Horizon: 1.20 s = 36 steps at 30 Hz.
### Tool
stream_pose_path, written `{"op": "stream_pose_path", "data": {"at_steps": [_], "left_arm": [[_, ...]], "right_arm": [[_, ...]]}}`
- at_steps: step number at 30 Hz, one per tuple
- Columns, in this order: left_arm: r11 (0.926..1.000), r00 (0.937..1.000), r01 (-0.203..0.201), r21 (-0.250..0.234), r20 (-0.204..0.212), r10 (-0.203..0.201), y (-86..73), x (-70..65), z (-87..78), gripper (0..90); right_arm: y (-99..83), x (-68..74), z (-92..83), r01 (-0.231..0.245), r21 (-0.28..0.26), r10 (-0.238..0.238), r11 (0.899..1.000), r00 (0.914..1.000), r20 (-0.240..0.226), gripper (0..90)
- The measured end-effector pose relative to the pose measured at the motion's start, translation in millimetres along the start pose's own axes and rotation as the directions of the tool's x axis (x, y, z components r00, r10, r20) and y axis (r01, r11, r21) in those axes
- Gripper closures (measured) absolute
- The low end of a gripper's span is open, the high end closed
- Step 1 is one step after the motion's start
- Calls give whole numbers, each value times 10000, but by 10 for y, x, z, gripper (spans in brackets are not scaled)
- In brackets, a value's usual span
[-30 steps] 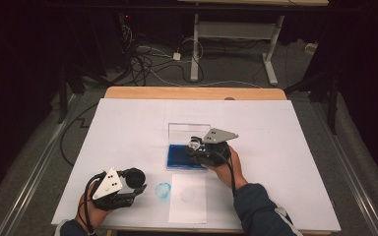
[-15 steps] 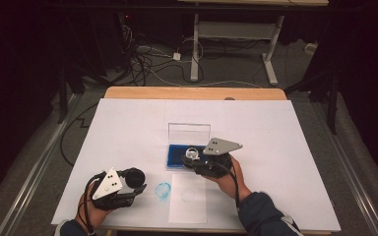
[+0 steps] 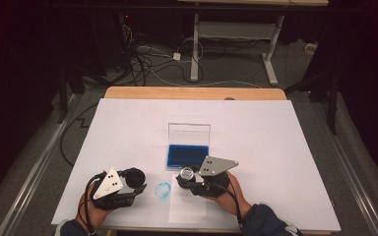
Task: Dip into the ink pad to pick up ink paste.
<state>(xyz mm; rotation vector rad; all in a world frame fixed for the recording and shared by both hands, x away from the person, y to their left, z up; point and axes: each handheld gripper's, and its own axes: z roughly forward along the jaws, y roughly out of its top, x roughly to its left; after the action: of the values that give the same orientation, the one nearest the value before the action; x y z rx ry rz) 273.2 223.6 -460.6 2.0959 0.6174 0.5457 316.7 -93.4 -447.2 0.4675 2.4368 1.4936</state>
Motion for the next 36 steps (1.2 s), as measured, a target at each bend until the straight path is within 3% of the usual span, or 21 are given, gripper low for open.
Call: {"op": "stream_pose_path", "data": {"at_steps": [7, 16, 36], "left_arm": [[10000, 10000, -18, -36, -9, 18, 1, 2, -13, 361], [9999, 10000, -53, -96, -13, 53, 7, -2, -18, 361], [9998, 10000, 62, -168, 1, -62, 1, 33, -18, 361]], "right_arm": [[-96, 95, 75, 241, 463, -232, 9986, 9995, -203, 565], [-148, 115, 64, 246, 618, -236, 9978, 9996, -167, 565], [-171, 113, -19, 224, 507, -216, 9985, 9996, -156, 565]]}}
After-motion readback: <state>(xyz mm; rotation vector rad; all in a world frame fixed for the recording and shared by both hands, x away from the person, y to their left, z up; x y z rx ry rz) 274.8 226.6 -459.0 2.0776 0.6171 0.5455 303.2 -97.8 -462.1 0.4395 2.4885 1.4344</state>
